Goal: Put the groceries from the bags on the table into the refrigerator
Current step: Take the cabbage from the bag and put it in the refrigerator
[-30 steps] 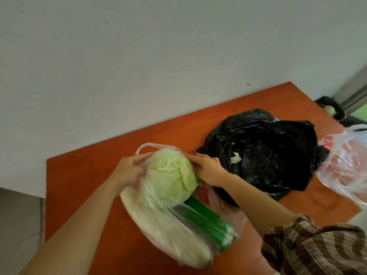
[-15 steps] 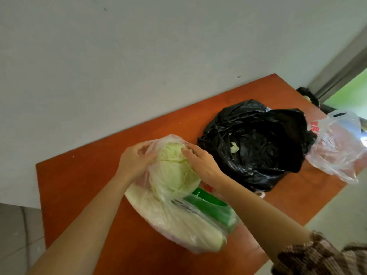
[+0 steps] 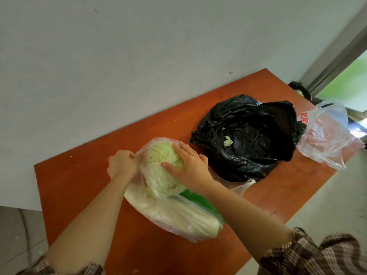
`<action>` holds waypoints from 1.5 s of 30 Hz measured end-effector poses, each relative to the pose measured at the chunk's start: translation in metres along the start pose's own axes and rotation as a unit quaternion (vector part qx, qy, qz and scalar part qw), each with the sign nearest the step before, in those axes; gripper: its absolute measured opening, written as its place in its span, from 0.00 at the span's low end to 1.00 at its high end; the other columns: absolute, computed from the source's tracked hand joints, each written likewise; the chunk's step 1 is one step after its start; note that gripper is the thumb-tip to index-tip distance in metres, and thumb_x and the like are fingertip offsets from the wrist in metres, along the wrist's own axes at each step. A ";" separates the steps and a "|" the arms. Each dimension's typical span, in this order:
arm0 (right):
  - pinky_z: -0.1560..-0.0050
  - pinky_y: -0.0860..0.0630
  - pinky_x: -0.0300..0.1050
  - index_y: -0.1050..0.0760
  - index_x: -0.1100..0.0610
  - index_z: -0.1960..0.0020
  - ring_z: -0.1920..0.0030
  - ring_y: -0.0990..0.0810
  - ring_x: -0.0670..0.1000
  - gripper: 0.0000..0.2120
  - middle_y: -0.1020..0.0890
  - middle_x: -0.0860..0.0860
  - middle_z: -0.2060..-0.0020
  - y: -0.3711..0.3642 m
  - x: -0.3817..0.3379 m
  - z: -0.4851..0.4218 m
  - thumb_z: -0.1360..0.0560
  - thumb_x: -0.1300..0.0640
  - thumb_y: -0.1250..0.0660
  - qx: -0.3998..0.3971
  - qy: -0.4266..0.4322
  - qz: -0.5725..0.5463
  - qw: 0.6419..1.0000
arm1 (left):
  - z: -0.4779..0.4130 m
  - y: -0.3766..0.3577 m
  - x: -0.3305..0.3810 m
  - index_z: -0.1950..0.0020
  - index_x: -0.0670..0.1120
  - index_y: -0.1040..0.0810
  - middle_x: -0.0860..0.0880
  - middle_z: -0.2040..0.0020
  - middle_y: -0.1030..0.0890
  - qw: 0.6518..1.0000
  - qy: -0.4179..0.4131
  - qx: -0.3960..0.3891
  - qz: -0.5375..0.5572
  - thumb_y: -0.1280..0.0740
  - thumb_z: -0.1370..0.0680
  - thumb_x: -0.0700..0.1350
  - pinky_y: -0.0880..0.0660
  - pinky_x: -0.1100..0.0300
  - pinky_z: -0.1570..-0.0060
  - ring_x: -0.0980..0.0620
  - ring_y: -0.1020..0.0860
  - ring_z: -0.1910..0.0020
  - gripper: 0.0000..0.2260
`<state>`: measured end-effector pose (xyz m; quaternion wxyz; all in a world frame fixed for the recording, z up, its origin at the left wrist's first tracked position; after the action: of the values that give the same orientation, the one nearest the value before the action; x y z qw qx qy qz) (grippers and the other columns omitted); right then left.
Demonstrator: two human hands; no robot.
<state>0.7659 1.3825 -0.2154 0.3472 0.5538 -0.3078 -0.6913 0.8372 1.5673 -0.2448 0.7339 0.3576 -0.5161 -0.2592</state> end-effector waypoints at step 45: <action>0.37 0.32 0.48 0.38 0.47 0.25 0.30 0.32 0.56 0.30 0.31 0.52 0.28 0.029 0.012 -0.051 0.23 0.36 0.42 -0.074 -0.118 -0.171 0.975 | 0.041 0.012 -0.042 0.40 0.52 0.24 0.54 0.46 0.22 0.889 -0.364 -0.182 -0.211 0.39 0.23 0.45 0.26 0.54 0.44 0.52 0.25 0.45 0.13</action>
<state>0.8177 1.3544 -0.2084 0.2255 0.4853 -0.1955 -0.8218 0.7844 1.5955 -0.2501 0.4749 0.1985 -0.6029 -0.6096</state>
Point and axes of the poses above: each hand's wrist, its own z-axis away from the middle knuckle, its own y-axis out of the back of the hand, x = y × z, the point moved 1 cm from there along -z, towards the middle knuckle
